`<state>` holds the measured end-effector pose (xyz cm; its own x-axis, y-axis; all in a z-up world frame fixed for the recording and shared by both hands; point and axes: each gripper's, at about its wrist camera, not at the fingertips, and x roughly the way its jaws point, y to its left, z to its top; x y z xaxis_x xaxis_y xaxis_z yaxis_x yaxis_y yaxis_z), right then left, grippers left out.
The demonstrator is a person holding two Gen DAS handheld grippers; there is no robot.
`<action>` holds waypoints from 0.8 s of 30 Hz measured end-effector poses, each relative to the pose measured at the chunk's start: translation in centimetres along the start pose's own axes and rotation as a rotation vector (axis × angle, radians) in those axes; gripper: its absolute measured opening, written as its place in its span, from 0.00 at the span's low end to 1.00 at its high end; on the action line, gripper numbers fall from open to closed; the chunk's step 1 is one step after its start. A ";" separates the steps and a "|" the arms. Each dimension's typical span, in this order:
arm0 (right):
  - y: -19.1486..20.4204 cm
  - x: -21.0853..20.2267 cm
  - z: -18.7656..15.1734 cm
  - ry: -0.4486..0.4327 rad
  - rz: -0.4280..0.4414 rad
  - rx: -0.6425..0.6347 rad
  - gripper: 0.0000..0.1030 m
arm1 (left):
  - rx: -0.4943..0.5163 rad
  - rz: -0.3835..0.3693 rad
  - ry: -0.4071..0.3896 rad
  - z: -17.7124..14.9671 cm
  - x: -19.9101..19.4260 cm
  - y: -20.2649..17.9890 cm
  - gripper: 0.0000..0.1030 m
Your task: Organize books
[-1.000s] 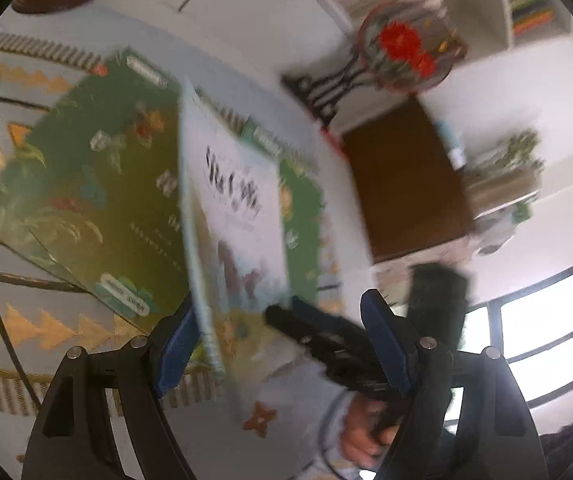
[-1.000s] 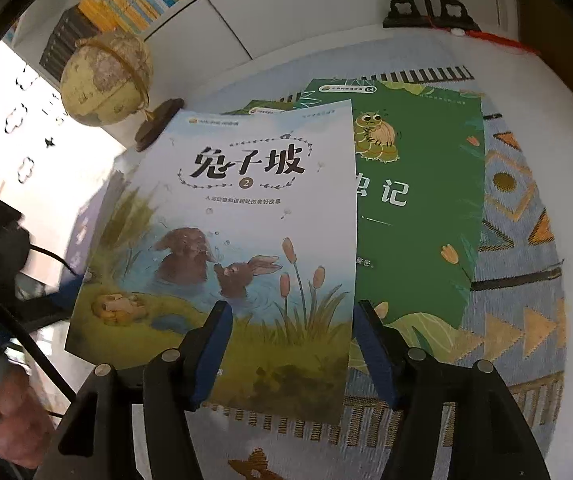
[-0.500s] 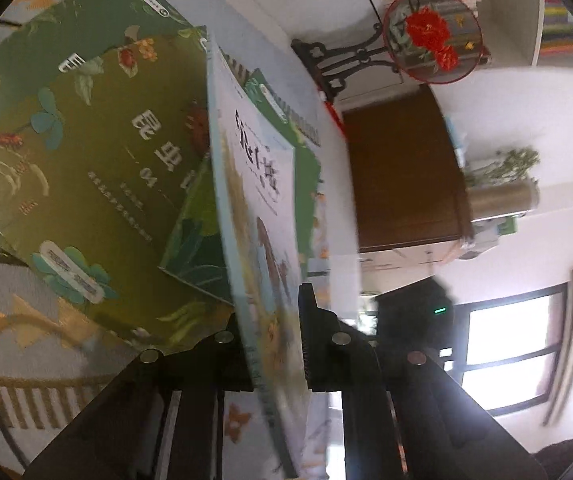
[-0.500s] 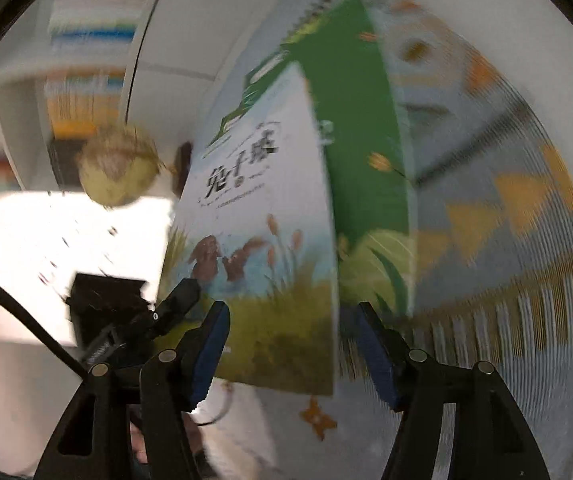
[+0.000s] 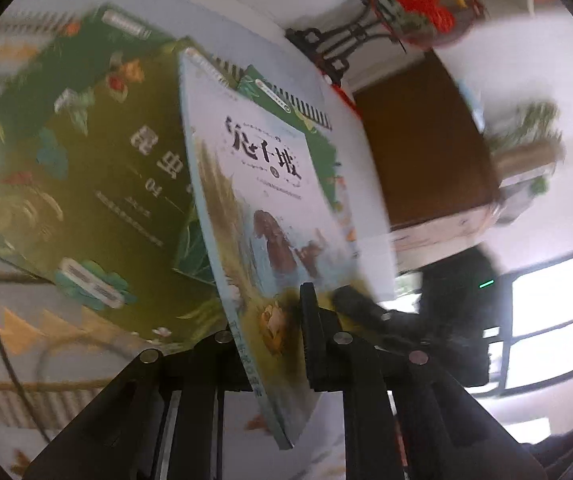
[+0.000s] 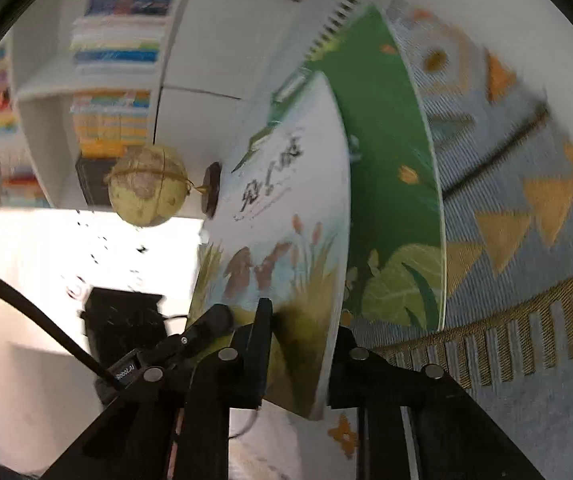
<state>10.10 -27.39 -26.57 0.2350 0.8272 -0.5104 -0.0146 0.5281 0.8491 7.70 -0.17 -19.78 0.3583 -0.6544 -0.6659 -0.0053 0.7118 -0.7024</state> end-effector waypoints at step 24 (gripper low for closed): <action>24.1 7.1 -9.0 -0.056 -0.305 -0.966 0.17 | 0.196 0.345 -0.288 -2.9 -17.3 0.1 0.22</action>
<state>2.68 -7.11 -10.95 0.4053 0.6339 -0.6587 -0.7199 0.6654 0.1974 -1.20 10.43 -9.08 0.6105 -0.2942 -0.7353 -0.0030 0.9276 -0.3736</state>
